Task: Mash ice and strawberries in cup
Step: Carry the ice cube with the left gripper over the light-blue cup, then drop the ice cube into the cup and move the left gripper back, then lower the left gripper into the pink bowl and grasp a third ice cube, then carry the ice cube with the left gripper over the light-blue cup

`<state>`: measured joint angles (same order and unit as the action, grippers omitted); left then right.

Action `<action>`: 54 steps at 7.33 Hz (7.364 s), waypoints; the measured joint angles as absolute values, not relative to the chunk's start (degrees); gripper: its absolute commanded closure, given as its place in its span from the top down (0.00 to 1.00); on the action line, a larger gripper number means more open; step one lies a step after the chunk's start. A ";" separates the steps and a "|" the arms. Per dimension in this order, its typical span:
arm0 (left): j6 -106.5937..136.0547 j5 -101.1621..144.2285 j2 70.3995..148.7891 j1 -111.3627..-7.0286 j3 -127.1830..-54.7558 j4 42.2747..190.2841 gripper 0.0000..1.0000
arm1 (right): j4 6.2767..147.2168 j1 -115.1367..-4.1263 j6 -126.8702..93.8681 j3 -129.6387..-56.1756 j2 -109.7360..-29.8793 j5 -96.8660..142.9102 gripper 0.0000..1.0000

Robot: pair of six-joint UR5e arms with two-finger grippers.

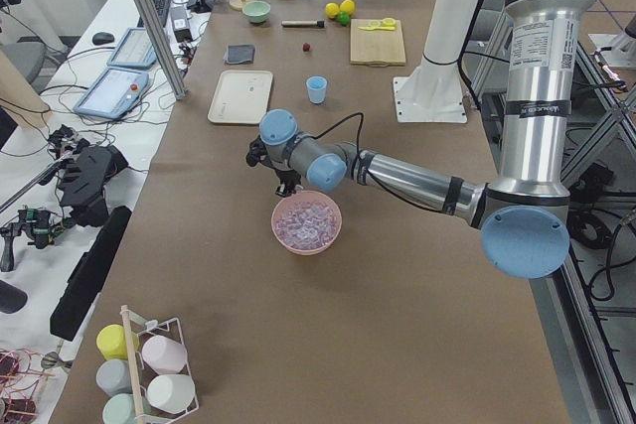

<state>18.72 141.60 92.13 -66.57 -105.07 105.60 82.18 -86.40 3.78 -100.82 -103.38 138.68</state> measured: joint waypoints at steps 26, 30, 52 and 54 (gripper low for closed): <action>7.66 119.05 80.88 -56.26 -116.58 112.53 0.97 | 81.57 -86.40 3.85 -101.03 -103.45 138.82 1.00; -7.76 117.41 72.99 -57.51 -109.93 123.92 0.93 | 80.87 -86.40 3.87 -101.17 -103.69 138.86 1.00; -2.40 132.41 84.15 -62.10 -110.16 108.89 0.00 | 81.04 -86.44 3.72 -103.28 -104.11 140.17 1.00; 10.48 135.38 95.15 -61.16 -109.97 104.97 0.00 | 81.02 -86.41 3.70 -103.19 -104.08 140.17 1.00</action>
<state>10.48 135.38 95.15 -61.16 -109.97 104.97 81.02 -86.41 3.70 -103.19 -104.08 140.17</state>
